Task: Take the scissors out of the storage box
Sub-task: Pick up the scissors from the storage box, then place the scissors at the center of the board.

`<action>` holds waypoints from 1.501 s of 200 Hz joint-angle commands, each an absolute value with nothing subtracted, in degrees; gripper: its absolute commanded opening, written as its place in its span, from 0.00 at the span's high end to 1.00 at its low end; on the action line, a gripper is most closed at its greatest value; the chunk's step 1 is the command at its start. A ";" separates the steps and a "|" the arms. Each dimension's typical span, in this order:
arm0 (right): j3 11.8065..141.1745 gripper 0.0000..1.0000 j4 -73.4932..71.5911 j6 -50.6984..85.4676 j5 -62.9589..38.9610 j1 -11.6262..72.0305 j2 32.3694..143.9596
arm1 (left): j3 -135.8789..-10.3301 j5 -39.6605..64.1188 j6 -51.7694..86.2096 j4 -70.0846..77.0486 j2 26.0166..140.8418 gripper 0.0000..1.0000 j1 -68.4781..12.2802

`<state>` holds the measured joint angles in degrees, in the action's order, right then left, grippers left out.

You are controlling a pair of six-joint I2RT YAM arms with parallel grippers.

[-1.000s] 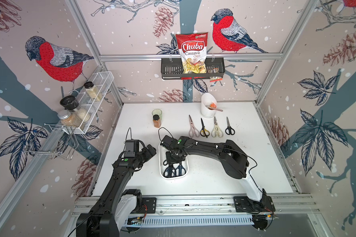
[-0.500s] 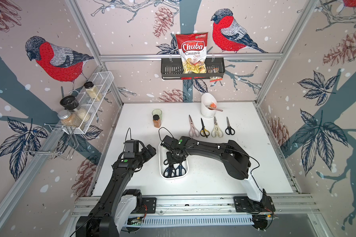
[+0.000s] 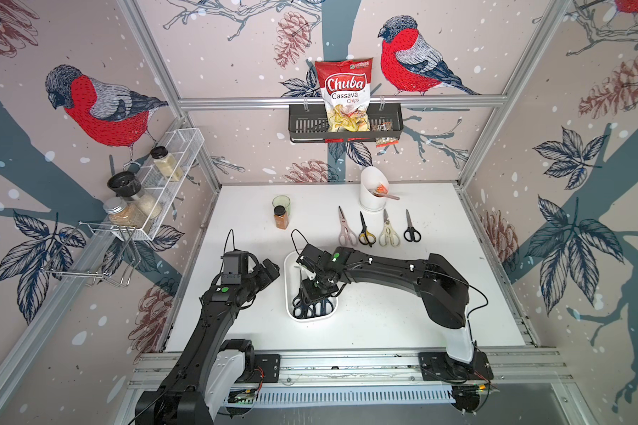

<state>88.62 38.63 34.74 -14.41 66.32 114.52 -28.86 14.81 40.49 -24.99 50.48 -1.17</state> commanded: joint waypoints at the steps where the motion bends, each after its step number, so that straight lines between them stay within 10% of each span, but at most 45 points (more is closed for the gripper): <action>1: 87.19 1.00 35.04 31.21 -17.89 66.29 111.53 | -29.36 14.71 40.17 -23.76 50.62 0.05 -1.11; 171: 62.78 1.00 49.00 10.82 -5.79 29.11 89.15 | -40.69 18.36 37.54 -14.97 69.46 0.05 -4.39; 300: 64.34 1.00 48.52 9.61 0.87 28.85 101.53 | -40.69 18.27 35.31 -15.20 71.06 0.05 -4.53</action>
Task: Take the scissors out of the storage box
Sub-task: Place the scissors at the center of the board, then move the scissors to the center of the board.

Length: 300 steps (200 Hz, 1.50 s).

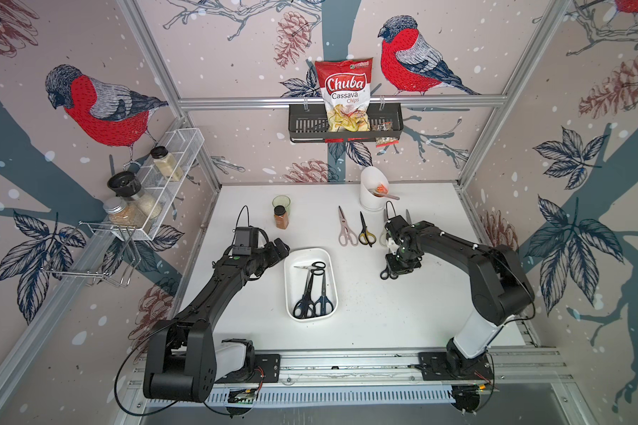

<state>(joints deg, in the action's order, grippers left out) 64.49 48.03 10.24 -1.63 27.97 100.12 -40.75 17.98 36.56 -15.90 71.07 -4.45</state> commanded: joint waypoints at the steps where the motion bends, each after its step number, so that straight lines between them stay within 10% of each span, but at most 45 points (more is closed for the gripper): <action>1: 64.34 1.00 48.52 9.64 0.92 28.88 101.65 | -40.69 18.28 35.32 -15.21 71.08 0.05 -4.50; 58: 64.76 0.97 49.20 10.59 7.00 30.25 104.42 | -40.41 18.12 34.45 -15.64 70.52 0.05 -4.48; 137: 68.22 0.65 52.22 13.03 11.92 30.45 104.29 | -39.69 18.01 34.60 -15.53 69.64 0.05 -4.48; 300: 65.21 0.58 39.97 46.59 5.73 38.09 99.76 | -38.58 17.58 35.51 -15.64 68.47 0.05 -4.48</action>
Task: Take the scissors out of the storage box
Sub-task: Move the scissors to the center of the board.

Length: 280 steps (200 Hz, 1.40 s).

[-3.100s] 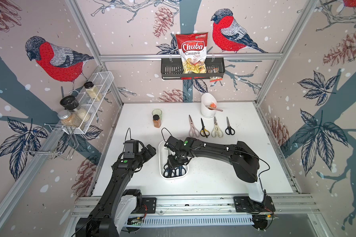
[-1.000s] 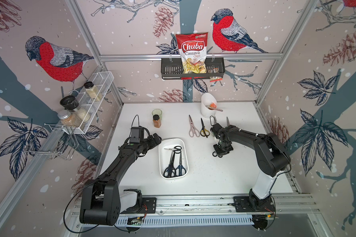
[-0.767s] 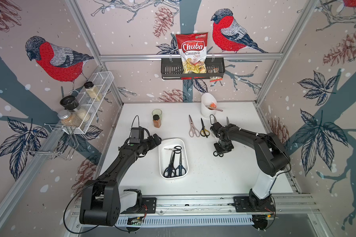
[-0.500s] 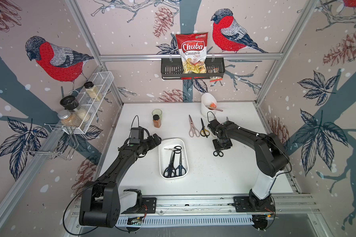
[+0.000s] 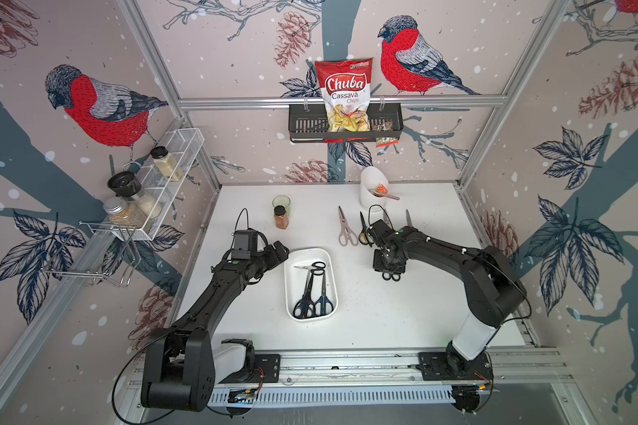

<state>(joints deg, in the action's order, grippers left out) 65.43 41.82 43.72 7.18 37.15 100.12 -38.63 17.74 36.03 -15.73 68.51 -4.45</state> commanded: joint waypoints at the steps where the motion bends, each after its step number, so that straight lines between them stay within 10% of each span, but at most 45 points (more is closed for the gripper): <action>1: 65.21 0.58 40.02 46.72 5.81 38.16 99.76 | -38.58 17.58 35.51 -15.64 68.47 0.05 -4.48; 280: 59.26 0.92 36.83 52.33 7.88 37.25 101.47 | -37.55 16.43 34.07 -17.12 66.26 0.05 -4.40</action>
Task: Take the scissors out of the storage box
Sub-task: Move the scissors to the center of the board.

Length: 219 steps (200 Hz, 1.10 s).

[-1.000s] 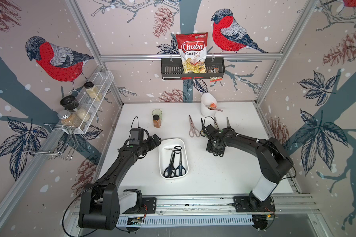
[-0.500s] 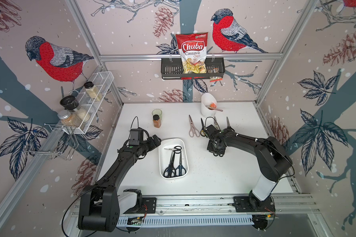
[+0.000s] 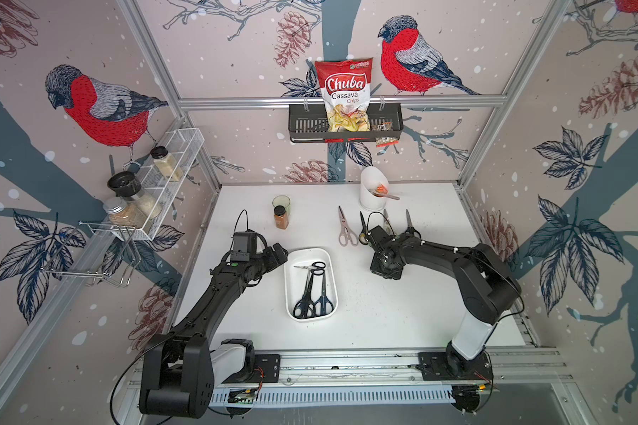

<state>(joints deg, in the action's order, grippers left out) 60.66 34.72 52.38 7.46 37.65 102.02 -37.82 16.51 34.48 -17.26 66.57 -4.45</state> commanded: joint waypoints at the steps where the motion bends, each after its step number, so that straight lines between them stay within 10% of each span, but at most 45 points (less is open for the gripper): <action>1: 59.20 0.92 36.87 52.31 7.94 37.26 101.41 | -37.50 16.44 34.08 -17.13 66.27 0.05 -4.44; 148: 53.28 1.00 39.47 34.46 9.00 21.39 94.66 | -37.87 16.88 33.66 -16.89 66.89 0.05 -4.22; 219: 54.04 0.65 40.45 32.94 9.96 19.83 95.22 | -37.64 16.44 33.92 -18.19 65.38 0.05 -4.00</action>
<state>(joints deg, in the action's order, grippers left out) 53.74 40.36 33.28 9.43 19.86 95.48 -37.50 16.51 34.11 -17.45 65.80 -4.23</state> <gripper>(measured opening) 0.329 0.951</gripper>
